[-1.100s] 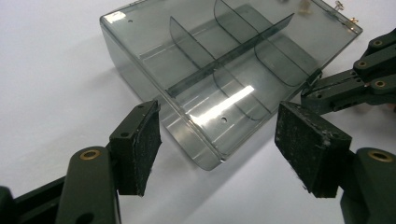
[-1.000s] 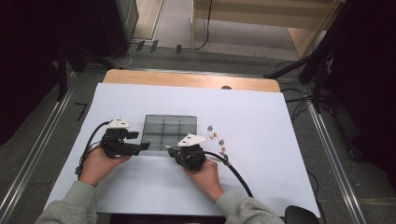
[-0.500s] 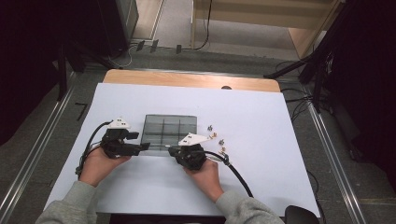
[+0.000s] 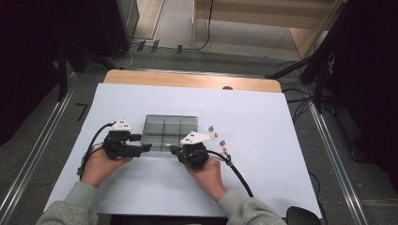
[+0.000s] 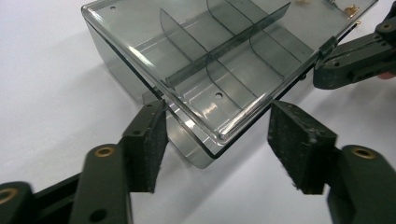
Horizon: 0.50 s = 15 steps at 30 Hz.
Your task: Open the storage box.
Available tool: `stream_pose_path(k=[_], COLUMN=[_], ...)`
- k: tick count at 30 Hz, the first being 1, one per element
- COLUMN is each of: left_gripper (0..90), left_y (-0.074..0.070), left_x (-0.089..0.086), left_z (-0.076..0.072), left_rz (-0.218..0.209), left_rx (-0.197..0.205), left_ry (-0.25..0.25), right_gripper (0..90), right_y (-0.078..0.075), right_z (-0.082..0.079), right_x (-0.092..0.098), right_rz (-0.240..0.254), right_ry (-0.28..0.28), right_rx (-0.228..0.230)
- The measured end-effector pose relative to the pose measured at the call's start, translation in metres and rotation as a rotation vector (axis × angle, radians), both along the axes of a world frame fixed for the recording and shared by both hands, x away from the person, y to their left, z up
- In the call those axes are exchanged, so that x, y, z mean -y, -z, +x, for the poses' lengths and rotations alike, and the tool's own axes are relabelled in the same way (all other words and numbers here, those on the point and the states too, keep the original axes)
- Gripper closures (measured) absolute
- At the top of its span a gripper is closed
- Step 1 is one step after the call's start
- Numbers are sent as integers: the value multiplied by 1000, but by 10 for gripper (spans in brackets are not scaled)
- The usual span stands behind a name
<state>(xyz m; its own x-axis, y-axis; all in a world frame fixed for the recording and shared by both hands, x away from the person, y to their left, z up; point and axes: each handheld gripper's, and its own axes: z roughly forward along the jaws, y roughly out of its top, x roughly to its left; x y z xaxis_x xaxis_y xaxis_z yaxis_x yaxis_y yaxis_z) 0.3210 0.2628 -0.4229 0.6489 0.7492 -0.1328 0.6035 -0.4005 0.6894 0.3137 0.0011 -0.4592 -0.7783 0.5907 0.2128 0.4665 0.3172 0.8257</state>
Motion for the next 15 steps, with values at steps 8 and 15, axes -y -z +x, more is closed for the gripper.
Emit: stream_pose_path(k=[8, 15], left_gripper=[465, 464], left_y=[-2, -4], left_x=[2, 0], left_z=[-1, -1], left_rz=[-15, -21], left_rx=[18, 27], left_ry=[-8, -5], right_gripper=[896, 832], right_y=[-5, -6], right_z=[1, -2], right_x=[3, 6], right_rz=[-3, -22], right_ry=[-4, -14], right_rx=[2, -8])
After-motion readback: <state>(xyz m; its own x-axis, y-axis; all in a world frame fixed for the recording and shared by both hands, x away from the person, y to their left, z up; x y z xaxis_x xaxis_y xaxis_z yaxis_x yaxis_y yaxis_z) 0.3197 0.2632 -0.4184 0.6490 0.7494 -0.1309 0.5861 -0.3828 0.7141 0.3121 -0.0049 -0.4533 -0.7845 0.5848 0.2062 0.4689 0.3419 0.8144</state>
